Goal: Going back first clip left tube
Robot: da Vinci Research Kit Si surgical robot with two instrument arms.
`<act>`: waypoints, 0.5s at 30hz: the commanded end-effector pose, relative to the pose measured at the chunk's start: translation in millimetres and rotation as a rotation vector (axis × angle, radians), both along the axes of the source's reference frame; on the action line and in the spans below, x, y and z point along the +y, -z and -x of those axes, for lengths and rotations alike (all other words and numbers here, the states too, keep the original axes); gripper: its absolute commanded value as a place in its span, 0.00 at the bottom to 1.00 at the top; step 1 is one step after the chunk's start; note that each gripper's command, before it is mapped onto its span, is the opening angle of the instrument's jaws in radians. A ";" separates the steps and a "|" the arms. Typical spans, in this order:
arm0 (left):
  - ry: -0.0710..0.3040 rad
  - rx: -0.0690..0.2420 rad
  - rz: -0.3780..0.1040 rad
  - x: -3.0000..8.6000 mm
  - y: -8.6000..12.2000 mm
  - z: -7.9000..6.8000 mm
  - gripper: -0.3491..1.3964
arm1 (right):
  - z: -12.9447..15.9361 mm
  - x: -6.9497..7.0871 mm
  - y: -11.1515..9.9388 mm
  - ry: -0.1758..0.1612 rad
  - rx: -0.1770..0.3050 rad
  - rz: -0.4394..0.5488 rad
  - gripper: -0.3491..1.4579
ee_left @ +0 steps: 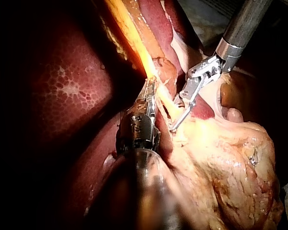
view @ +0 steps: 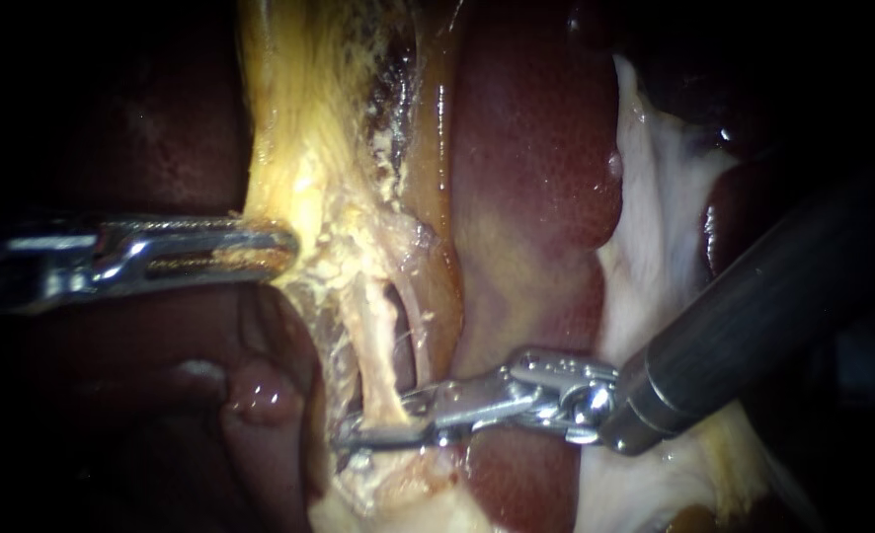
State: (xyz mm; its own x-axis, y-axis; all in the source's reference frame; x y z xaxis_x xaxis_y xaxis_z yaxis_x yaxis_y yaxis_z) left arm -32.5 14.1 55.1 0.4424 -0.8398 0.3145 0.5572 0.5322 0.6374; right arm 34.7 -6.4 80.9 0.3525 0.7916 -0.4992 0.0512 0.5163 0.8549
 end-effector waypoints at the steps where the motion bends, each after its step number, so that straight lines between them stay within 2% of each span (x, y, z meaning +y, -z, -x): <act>1: -0.001 -0.001 0.000 0.0 0.0 0.0 0.12 | 0.0 0.0 0.0 0.001 0.001 0.000 0.00; 4: -0.001 -0.001 0.000 0.0 0.0 0.0 0.12 | 0.0 0.0 0.0 0.001 0.001 0.000 0.00; 5: -0.001 -0.001 0.000 0.0 0.0 0.0 0.12 | 0.0 0.1 0.0 -0.004 0.009 -0.002 0.13; 6: -0.001 -0.001 0.000 0.0 0.0 0.0 0.12 | 0.0 0.1 0.0 -0.013 0.017 -0.004 0.21; 8: -0.001 -0.001 0.000 0.0 0.0 0.0 0.12 | 0.0 0.3 0.1 -0.019 0.026 -0.014 0.37; 9: -0.001 -0.001 0.000 0.0 0.0 -0.1 0.12 | 0.0 0.4 0.2 -0.019 0.032 -0.004 0.42; 12: -0.002 -0.001 0.000 0.0 -0.1 -0.1 0.12 | 0.0 0.6 0.2 -0.049 0.037 0.055 0.50; 15: -0.002 -0.001 0.001 0.0 -0.2 -0.2 0.12 | 0.5 0.9 0.2 -0.042 0.059 0.120 0.51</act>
